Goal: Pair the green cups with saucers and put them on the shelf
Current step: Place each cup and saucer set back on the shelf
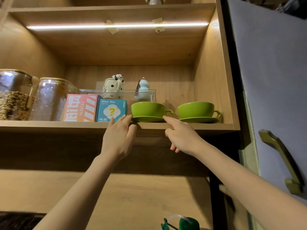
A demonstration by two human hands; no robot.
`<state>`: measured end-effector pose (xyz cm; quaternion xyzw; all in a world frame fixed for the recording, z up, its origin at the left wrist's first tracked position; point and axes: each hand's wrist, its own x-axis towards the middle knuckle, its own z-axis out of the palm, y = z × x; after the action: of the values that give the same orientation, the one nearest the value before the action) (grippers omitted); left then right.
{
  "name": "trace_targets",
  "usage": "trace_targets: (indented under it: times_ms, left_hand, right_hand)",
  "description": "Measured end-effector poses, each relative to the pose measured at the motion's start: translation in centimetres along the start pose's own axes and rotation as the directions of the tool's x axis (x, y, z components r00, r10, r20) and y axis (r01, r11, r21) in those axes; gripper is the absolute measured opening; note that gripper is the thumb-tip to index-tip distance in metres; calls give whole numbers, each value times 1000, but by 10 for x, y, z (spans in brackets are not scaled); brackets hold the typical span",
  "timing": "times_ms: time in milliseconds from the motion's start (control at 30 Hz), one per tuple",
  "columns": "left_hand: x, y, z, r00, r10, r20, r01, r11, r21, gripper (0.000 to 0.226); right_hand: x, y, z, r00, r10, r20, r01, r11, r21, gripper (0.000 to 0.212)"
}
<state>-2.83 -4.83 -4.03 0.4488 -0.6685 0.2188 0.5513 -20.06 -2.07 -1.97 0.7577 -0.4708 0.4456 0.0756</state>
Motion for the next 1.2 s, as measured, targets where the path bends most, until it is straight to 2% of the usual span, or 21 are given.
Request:
trace_targets:
  times_ms: [267,500,567,667,700,767,833,900,967,1067,1200]
  left_hand:
    - [6,-8,-1,998,53,16,-55,992,111,70]
    - [1,-5,-1,999,38,23,-39,999,17,66]
    - [-1,2,-3,999,31,-30,-32,999,-34,62]
    - [-8,27,-1,980,45,-193,-64,993,-97,56]
    - [-11,38,2,975,69,-212,-98,987,-126,55]
    - [-19,60,12,967,197,-164,-222,963,-151,59]
    - [-22,79,24,937,343,-68,-349,927,-136,66]
    - [-20,93,36,915,403,9,-400,911,-107,72]
    - [-15,104,47,922,381,72,-379,924,-48,81]
    - [-12,109,58,948,292,127,-300,952,51,91]
    - [-10,104,63,959,250,129,-265,958,108,90]
  right_hand:
    - [-4,-1,2,996,-81,21,83,990,-114,55]
    - [-7,2,-3,997,-76,34,80,982,-169,56]
    - [-13,6,-15,993,-105,-61,95,985,-146,53]
    - [-23,23,-43,911,-158,-382,91,978,-189,41]
    - [-27,31,-54,875,-146,-462,70,982,-178,40]
    - [-35,47,-70,846,-94,-526,40,993,-112,42]
    - [-44,58,-78,883,-47,-467,19,998,-66,48]
    - [-49,66,-79,943,-1,-334,-13,999,-40,53]
    - [-49,74,-76,972,48,-229,-72,993,-98,58]
    - [-44,84,-70,987,56,-148,-102,939,-328,67]
    - [-40,88,-66,989,46,-142,-97,921,-378,69]
